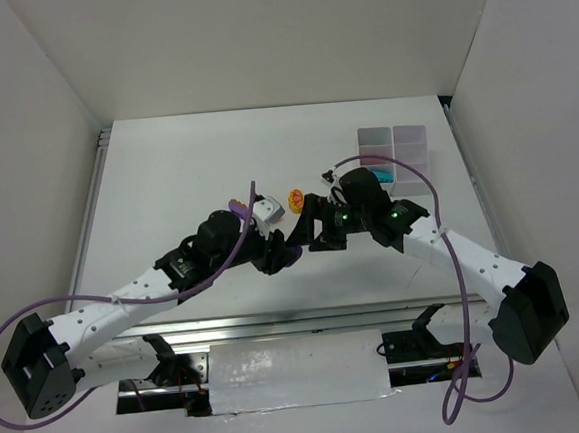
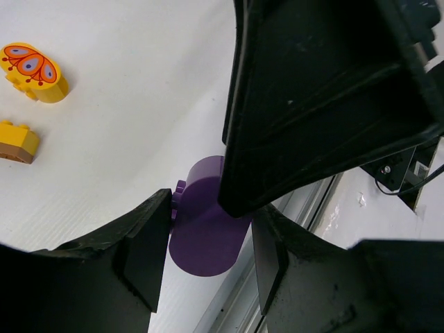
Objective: Sort the legos into containers by color
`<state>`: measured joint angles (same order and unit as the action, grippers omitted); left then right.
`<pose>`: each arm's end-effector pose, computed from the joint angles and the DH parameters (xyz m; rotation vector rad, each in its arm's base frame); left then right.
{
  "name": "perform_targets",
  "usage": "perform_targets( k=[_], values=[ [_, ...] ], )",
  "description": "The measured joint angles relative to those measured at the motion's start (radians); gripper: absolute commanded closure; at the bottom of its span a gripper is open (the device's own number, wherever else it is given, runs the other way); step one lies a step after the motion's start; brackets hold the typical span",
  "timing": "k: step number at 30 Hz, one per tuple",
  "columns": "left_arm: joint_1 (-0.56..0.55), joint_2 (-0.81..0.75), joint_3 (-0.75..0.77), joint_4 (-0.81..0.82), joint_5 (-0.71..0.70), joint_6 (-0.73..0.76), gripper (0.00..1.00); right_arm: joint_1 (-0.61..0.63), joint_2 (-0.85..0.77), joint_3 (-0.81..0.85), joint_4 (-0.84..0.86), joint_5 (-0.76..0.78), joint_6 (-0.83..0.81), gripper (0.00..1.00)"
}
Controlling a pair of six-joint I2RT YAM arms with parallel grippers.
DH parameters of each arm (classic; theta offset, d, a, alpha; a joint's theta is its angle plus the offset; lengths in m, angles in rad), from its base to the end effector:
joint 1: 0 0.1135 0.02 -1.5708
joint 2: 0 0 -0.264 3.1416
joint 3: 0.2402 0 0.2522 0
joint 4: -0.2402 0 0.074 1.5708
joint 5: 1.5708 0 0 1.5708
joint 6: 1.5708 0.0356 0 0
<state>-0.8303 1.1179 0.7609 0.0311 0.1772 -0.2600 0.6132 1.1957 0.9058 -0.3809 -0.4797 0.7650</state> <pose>0.1696 -0.1949 0.2866 0.6824 1.8764 -0.8928 0.2014 0.1618 0.2810 -0.1031 2.4730 1.2190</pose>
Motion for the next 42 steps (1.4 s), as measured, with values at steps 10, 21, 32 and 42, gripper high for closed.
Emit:
perform_targets(
  k=[10,21,32,42],
  values=[
    [-0.005,-0.001,0.0,0.0,0.035,0.001,1.0,0.02,0.037,-0.003,0.03,-0.034,0.005,0.46],
    [-0.006,-0.004,0.0,-0.018,0.031,0.021,1.0,0.028,0.068,-0.003,0.047,-0.061,0.015,1.0],
    [-0.013,-0.041,0.011,-0.049,-0.119,-0.034,0.01,0.034,0.057,-0.01,0.116,-0.076,0.024,1.0],
    [-0.016,-0.056,0.354,-0.451,-0.606,-0.303,0.0,-0.066,0.051,-0.015,0.144,0.121,0.018,1.0]
  ],
)
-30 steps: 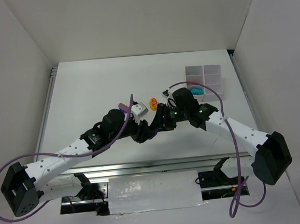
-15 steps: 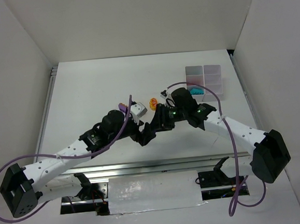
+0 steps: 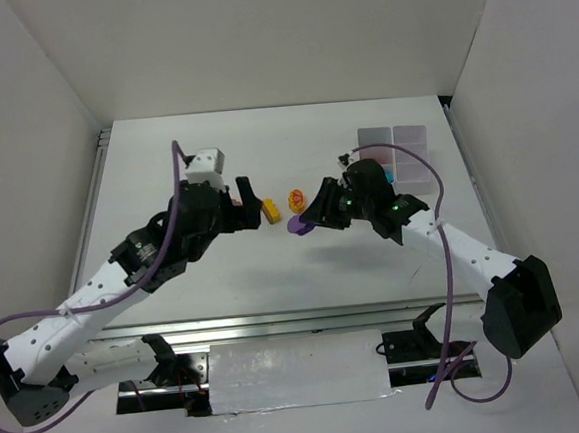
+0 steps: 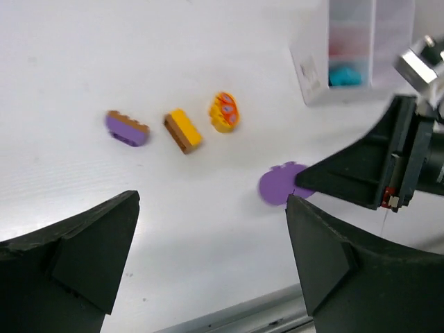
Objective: Sort the legos into containers by color
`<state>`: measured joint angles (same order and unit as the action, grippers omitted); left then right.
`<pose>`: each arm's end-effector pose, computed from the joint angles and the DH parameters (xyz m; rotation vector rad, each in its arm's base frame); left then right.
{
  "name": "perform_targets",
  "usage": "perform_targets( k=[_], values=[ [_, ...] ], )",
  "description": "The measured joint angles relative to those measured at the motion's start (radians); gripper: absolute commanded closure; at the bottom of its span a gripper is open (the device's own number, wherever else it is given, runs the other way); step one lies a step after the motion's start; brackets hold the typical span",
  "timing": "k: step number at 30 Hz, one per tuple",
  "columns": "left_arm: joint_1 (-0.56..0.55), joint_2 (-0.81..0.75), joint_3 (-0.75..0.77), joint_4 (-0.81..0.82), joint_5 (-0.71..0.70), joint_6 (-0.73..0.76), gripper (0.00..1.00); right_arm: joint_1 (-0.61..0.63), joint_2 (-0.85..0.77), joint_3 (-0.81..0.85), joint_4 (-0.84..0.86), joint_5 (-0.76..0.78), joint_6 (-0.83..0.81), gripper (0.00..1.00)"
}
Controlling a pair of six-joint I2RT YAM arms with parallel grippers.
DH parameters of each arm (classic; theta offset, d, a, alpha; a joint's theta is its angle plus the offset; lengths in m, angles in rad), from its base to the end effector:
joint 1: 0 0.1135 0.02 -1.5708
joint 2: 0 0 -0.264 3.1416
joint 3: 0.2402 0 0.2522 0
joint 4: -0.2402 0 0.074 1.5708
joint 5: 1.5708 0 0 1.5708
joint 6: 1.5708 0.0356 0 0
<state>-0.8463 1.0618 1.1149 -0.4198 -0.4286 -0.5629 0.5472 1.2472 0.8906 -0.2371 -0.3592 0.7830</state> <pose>0.1649 -0.1640 0.3788 -0.0131 1.9396 -0.5357 0.2288 0.1540 0.2745 0.0512 2.3565 1.1047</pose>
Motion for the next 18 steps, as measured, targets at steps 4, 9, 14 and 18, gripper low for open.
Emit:
perform_targets(
  k=[4,9,14,18],
  values=[
    [0.009,-0.013,0.147,-0.18,-0.18,-0.099,0.01,-0.132,0.001,0.042,-0.067,0.235,-0.011,1.0],
    [0.019,-0.026,0.151,-0.35,-0.254,-0.124,0.0,-0.365,0.092,0.306,-0.178,0.557,0.006,1.0],
    [0.019,-0.039,0.042,-0.423,-0.247,-0.118,0.0,-0.528,0.29,0.586,-0.225,0.698,0.04,1.0],
    [0.019,-0.061,0.023,-0.452,-0.245,-0.118,0.0,-0.582,0.431,0.729,-0.274,0.754,0.067,1.0]
  ],
)
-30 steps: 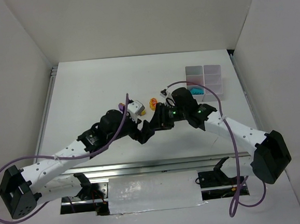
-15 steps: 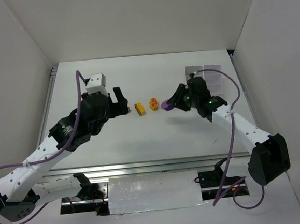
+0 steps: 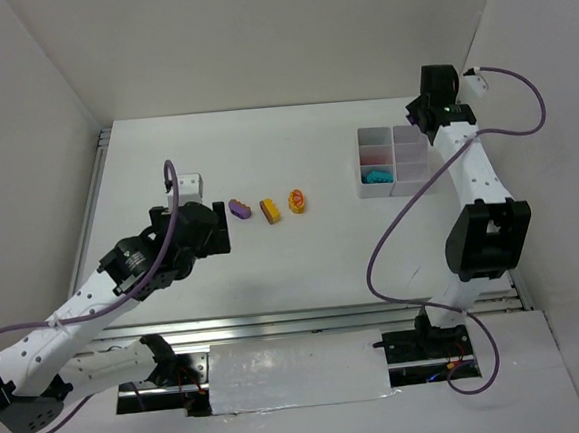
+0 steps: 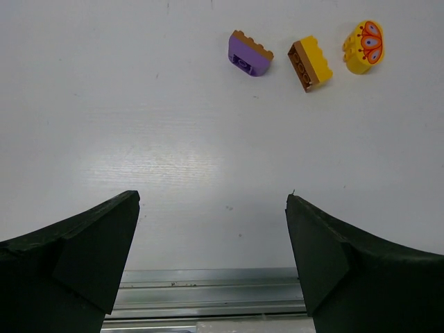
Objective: Sort the legos into containers by color
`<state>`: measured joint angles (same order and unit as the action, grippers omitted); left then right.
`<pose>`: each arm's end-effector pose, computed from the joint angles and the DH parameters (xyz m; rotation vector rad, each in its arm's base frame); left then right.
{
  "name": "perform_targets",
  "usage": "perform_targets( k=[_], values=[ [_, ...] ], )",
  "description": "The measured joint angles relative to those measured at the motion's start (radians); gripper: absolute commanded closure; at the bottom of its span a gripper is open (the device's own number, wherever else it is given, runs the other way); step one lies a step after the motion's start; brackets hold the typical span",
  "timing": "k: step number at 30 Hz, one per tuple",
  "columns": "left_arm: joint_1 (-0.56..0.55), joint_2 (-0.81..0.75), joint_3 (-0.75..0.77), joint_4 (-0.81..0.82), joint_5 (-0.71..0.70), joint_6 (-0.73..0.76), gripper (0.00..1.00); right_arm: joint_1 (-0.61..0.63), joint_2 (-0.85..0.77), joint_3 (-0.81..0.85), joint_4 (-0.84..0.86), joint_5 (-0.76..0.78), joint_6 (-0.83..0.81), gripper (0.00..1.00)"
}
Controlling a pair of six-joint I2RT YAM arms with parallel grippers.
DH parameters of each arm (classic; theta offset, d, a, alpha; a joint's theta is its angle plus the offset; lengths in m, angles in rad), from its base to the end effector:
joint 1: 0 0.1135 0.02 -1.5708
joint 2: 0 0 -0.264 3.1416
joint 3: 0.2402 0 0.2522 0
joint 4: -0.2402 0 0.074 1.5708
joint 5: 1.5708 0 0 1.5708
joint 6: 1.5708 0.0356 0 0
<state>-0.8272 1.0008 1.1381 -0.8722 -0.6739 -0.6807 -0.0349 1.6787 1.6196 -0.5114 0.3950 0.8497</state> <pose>0.1433 -0.1230 0.3605 -0.1720 2.1170 -0.1021 0.3857 -0.0272 0.3637 1.0964 1.7833 0.0683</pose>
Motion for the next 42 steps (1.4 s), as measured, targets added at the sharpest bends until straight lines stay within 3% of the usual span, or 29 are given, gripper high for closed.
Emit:
perform_targets(
  k=[9,42],
  values=[
    [0.0,-0.035,0.0,0.007,0.026,0.0,0.0,-0.077,0.151,0.077,-0.032,-0.011,0.006,1.0],
    [0.0,-0.029,-0.016,0.031,0.095,0.045,0.0,-0.076,0.153,-0.044,0.058,-0.098,0.108,0.95]
  ],
)
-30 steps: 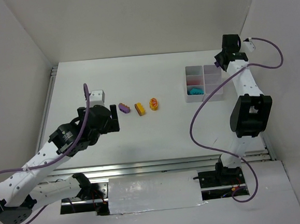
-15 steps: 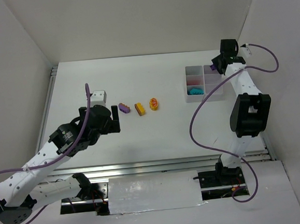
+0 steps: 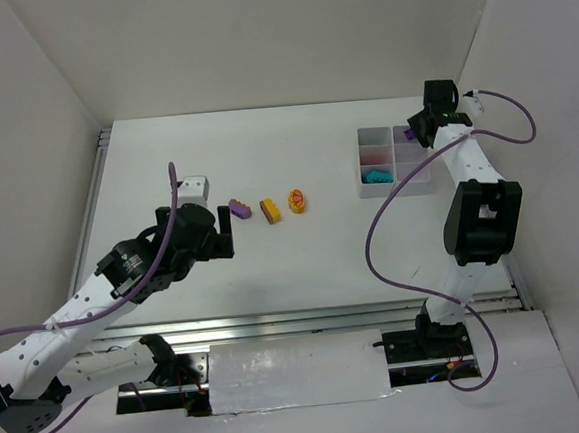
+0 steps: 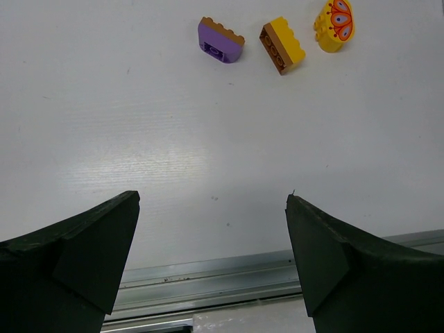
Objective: Sort the legos into containers by color
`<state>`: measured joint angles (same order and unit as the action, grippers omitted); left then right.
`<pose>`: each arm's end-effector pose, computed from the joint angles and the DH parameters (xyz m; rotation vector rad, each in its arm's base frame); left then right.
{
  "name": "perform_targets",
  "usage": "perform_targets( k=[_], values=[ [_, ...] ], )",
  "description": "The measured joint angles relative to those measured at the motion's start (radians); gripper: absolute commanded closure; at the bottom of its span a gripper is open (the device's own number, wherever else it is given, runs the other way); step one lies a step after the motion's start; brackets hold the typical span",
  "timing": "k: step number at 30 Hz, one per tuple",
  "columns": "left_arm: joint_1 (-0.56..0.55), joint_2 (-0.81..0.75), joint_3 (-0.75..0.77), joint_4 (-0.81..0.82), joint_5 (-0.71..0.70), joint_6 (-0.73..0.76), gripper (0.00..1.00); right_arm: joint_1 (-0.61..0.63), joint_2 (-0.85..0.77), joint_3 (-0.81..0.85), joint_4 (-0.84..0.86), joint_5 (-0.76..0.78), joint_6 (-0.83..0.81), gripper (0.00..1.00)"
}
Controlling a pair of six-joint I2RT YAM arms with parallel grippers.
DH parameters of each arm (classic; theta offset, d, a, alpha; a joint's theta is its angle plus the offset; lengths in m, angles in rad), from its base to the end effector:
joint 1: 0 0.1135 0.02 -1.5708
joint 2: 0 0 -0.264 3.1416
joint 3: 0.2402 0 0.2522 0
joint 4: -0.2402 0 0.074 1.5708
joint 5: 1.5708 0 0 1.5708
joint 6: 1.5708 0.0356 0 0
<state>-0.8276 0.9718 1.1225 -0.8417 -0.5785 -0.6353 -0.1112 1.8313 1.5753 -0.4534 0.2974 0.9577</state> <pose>0.1391 -0.1225 0.3615 -0.0920 2.1381 -0.1969 0.4184 -0.0572 0.2942 1.2739 1.8494 0.1168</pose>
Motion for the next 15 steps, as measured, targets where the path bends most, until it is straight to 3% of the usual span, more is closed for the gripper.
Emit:
perform_targets(
  k=[12,15],
  values=[
    [0.0,0.0,0.0,0.008,0.016,0.006,0.0,0.0,0.004,-0.025,0.031,-0.006,0.022,0.93],
    [0.0,-0.001,-0.001,0.01,0.019,0.007,0.01,0.0,0.008,-0.025,0.034,-0.007,0.022,0.73]
  ],
)
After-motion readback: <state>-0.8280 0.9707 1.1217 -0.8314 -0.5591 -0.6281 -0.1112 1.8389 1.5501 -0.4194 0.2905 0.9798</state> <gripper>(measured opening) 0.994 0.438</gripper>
